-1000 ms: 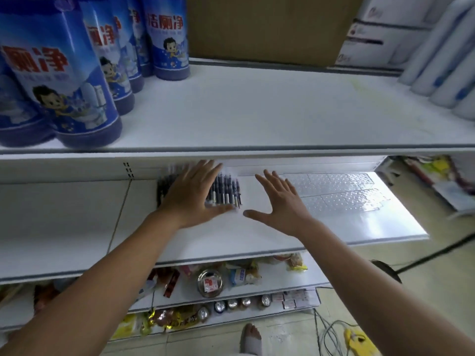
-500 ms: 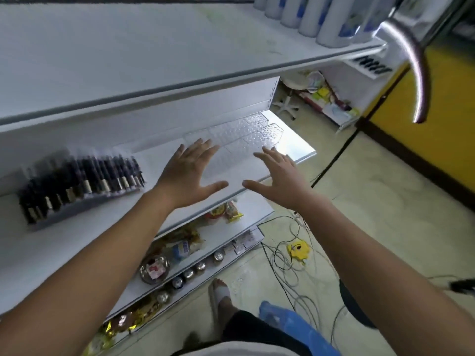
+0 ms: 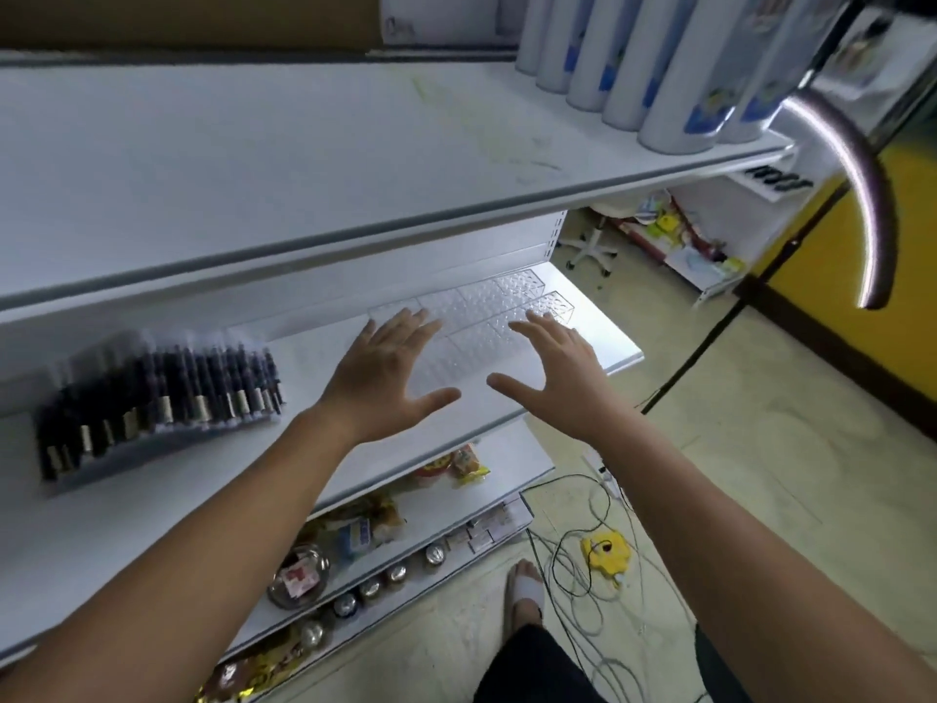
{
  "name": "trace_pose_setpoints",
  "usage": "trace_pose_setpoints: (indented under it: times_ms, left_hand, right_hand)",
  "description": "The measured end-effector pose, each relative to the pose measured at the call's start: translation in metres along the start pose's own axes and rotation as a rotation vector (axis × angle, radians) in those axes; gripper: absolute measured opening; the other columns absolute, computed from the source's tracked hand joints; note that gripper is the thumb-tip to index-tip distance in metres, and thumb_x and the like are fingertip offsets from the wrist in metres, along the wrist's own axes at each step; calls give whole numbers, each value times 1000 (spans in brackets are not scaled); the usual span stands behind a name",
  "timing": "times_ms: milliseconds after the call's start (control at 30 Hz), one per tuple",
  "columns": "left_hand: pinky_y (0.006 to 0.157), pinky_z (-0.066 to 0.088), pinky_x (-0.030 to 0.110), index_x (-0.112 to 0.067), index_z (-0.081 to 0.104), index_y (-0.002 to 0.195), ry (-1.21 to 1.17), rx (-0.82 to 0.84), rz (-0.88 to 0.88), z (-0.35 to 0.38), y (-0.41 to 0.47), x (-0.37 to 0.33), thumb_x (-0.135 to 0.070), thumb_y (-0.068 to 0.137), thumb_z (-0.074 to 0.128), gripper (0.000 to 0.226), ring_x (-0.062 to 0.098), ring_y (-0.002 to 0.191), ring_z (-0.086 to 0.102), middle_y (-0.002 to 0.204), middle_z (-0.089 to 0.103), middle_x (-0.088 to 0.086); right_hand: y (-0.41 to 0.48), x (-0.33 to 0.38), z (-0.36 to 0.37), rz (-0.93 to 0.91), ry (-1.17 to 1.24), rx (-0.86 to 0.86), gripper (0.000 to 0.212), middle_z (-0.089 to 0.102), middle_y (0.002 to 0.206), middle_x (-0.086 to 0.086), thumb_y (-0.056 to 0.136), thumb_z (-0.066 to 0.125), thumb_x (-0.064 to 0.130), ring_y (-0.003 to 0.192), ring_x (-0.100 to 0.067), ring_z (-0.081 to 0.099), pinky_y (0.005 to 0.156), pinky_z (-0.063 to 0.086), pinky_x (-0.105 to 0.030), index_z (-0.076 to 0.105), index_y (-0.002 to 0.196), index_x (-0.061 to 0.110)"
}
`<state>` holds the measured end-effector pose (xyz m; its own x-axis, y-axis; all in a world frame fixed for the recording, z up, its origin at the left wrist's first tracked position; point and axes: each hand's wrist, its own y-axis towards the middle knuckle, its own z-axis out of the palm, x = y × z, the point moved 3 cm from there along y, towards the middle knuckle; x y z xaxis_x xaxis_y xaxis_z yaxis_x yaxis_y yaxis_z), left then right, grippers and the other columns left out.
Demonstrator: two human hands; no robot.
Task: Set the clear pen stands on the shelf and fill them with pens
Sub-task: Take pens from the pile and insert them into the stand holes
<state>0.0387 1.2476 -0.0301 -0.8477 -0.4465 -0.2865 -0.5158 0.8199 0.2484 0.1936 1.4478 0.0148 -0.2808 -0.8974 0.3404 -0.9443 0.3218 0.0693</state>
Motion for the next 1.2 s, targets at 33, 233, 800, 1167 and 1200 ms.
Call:
trace_pose_setpoints:
  times_ms: [33,233,800,1167,1200]
  left_hand:
    - [131,12,50,-29,26,165,7,-8,-14,1,2,2,-88,90,41,97,20,163,16,175,23,-2]
    - [133,10,48,-30,23,166,45,-46,-153,13,28,12,-87,91,45,97,13,163,12,175,21,-6]
    - [132,8,49,-32,12,168,41,-26,-465,13,15,6,-93,89,41,104,12,163,5,177,10,-9]
    - [133,10,50,-32,16,168,-3,-85,-362,6,-1,26,-95,87,37,105,10,163,5,177,14,-8]
    - [132,11,50,-32,15,167,9,-100,-343,5,2,29,-95,86,36,105,10,163,5,177,14,-9]
  right_hand:
    - [10,-1,0,-23,13,1,86,23,173,2,89,48,83,161,-24,17,130,15,-54,33,160,36]
    - [80,-21,-5,-233,26,36,84,23,173,2,92,53,76,161,-24,16,131,12,-49,34,161,32]
    - [137,-41,6,-429,30,139,87,27,172,0,89,51,79,161,-25,18,131,15,-49,36,159,30]
    - [120,-14,25,-425,-10,63,89,29,171,3,86,44,87,160,-22,20,130,17,-50,36,158,35]
    - [123,-12,26,-444,-24,51,91,28,171,3,85,43,89,161,-21,19,130,16,-50,35,158,36]
